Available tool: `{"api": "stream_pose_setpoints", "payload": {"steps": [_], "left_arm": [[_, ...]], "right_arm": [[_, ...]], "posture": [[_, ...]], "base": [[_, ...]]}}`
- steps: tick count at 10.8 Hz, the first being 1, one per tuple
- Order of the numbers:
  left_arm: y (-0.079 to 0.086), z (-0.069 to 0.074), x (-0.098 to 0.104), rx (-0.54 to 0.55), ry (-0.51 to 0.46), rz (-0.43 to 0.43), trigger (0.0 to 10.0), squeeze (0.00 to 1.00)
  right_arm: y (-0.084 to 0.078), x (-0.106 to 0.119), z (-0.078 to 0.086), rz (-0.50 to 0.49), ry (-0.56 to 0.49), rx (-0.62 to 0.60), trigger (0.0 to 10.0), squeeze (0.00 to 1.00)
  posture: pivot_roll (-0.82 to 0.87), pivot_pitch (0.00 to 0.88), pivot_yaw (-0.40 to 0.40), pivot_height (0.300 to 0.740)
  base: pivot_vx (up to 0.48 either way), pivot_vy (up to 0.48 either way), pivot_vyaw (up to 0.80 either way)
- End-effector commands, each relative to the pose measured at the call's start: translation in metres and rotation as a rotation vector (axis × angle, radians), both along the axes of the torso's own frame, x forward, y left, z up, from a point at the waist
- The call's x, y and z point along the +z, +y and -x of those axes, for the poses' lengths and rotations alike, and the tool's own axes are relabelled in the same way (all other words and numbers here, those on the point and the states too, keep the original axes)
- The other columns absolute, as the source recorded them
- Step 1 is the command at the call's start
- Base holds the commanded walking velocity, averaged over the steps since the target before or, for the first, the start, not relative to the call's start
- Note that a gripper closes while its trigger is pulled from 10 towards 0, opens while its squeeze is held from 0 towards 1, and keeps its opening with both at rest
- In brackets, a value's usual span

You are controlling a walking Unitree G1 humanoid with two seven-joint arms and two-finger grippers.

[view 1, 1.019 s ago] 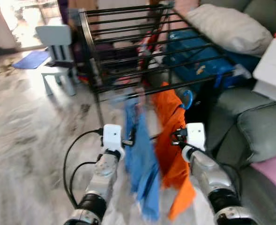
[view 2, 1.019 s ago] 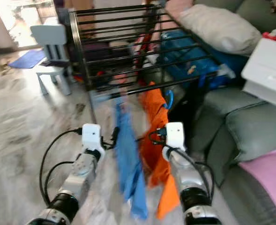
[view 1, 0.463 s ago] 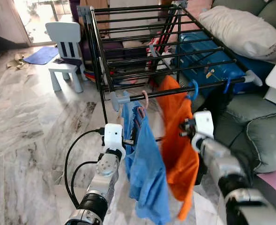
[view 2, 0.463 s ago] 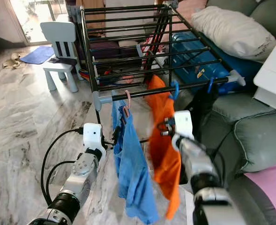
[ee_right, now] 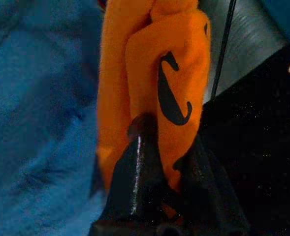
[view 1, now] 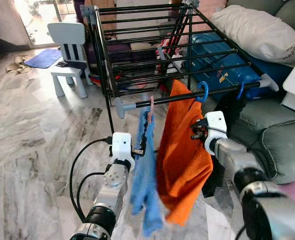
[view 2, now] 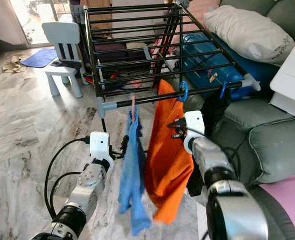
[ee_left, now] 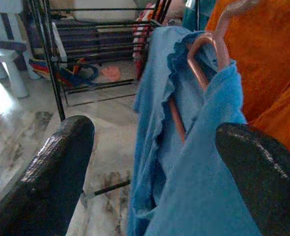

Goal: Hang hanger

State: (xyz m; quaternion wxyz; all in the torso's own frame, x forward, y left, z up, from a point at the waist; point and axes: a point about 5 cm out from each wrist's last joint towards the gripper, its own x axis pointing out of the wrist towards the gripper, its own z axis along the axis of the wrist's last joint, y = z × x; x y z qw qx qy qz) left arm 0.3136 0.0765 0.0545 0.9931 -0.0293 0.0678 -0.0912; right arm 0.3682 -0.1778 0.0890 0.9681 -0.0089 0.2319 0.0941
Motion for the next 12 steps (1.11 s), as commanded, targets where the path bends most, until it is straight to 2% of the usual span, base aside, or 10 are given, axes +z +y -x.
{"api": "stream_pose_setpoints", "payload": {"steps": [1,5,9,11,12], "left_arm": [[0.001,-0.002,0.001,0.007,0.007,-0.001,10.0,0.00],[0.003,-0.002,-0.001,0.018,0.029,0.003,10.0,0.00],[0.006,-0.006,0.001,0.033,0.037,0.007,10.0,0.00],[0.005,-0.003,-0.002,0.030,0.048,0.011,10.0,0.00],[0.004,-0.004,-0.001,0.029,0.048,0.011,10.0,0.00]], "right_arm": [[0.005,0.014,-0.009,-0.046,-0.019,0.009,10.0,0.00],[0.017,-0.010,0.002,-0.076,0.084,0.032,10.0,0.00],[0.028,-0.018,0.006,-0.072,0.112,0.050,10.0,0.00],[0.021,-0.022,0.009,0.018,0.087,0.031,10.0,0.00],[0.009,-0.023,0.009,0.041,0.071,-0.018,10.0,0.00]], "posture": [[-0.07,0.024,-0.028,0.740],[-0.06,0.010,-0.027,0.740],[-0.04,0.002,-0.029,0.740],[-0.04,0.003,-0.027,0.740],[-0.04,0.004,-0.024,0.740]], "base": [[0.000,0.000,0.00],[0.000,0.000,0.00],[0.000,0.000,0.00],[0.000,0.000,0.00],[0.000,0.000,0.00]]}}
